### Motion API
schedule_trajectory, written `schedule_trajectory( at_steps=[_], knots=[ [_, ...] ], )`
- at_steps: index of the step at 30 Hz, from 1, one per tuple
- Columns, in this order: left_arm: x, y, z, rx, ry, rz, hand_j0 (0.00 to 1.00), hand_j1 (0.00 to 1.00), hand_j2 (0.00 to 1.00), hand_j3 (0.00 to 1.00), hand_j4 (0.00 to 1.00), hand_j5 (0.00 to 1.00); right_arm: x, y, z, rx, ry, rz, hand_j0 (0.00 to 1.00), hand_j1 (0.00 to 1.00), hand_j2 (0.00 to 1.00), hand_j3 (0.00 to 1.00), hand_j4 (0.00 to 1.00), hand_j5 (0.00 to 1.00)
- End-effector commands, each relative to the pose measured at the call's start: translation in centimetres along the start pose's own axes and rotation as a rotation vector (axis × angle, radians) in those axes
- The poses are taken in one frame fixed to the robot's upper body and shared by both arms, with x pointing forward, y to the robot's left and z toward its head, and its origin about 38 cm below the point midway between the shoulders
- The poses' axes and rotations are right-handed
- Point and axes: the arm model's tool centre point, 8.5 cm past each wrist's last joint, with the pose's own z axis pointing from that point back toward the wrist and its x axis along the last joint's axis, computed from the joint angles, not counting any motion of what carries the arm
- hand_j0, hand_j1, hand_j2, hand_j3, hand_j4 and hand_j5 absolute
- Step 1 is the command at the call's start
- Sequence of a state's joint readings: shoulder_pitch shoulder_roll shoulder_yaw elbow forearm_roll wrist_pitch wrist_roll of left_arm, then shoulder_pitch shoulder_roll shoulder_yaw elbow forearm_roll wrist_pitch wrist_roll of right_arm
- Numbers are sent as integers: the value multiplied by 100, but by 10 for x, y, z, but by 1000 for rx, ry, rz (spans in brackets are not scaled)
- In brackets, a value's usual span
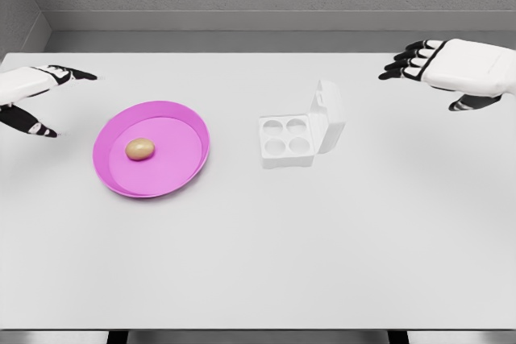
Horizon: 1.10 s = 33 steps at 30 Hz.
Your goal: Pack egg into the box and close the box lid
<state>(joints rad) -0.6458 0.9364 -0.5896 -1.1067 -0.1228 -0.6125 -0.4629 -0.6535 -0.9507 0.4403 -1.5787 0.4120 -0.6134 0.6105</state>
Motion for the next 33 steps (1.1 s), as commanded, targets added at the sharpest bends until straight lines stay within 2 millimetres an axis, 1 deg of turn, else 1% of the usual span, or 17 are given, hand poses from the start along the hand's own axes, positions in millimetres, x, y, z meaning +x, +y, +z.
schedule_trajectory(
  at_steps=[1,4,6,7,8,9,10,11,13,15,16,17,18,20,22,25,33],
  knots=[
    [-16,-7,10,0,45,50,100,100,100,100,100,100,1,-2,0,-6,0,3,100,100,100,100,100,100],
    [-14,-6,11,-5,40,43,100,100,100,100,100,100,1,-8,0,-18,-1,12,100,100,100,100,100,100],
    [7,-4,-4,-7,-29,19,100,100,100,100,100,100,2,-2,-1,-6,-7,1,100,100,100,100,100,100],
    [20,0,-10,-3,-71,-2,100,100,100,100,100,100,4,8,-3,12,-12,-14,100,100,100,100,100,100],
    [42,3,-20,2,-140,-26,100,100,100,100,100,100,5,15,-4,25,-14,-25,100,100,100,100,100,100],
    [61,-2,-30,-16,-200,-39,100,100,100,100,100,100,4,24,-4,40,-10,-44,100,100,100,100,100,100],
    [72,-1,-37,-8,-236,-40,100,100,100,100,100,100,5,29,-5,49,-12,-53,100,100,100,100,100,100],
    [76,-2,-41,-2,-250,-36,100,100,100,100,100,100,7,34,-6,58,-16,-60,100,100,100,100,100,100],
    [77,-1,-42,-3,-254,-38,100,100,100,100,100,100,9,37,-8,66,-24,-63,100,100,100,100,100,100],
    [80,-12,-48,-29,-262,-29,100,100,100,100,100,100,10,37,-9,66,-27,-62,100,100,100,100,100,100],
    [74,-15,-47,-39,-244,-23,100,100,100,100,100,100,10,37,-9,66,-27,-62,100,100,100,100,100,100],
    [71,-25,-50,-65,-237,-9,100,100,100,100,100,100,10,37,-9,66,-27,-62,100,100,100,100,100,100],
    [74,-35,-57,-88,-249,2,100,100,100,100,100,100,10,39,-9,67,-28,-67,100,100,100,100,100,100],
    [63,-42,-58,-97,-217,24,100,100,100,100,100,100,14,46,-13,80,-41,-77,100,100,100,100,100,100],
    [66,-44,-63,-94,-225,34,100,100,100,100,100,100,17,49,-16,89,-49,-79,100,100,100,100,100,100],
    [76,-59,-83,-116,-247,33,100,100,100,100,100,100,18,52,-18,97,-54,-86,100,100,100,100,100,100],
    [72,-67,-85,-129,-234,49,98,98,98,98,98,98,13,59,-19,103,-43,-110,100,100,100,100,100,100]
  ],
)
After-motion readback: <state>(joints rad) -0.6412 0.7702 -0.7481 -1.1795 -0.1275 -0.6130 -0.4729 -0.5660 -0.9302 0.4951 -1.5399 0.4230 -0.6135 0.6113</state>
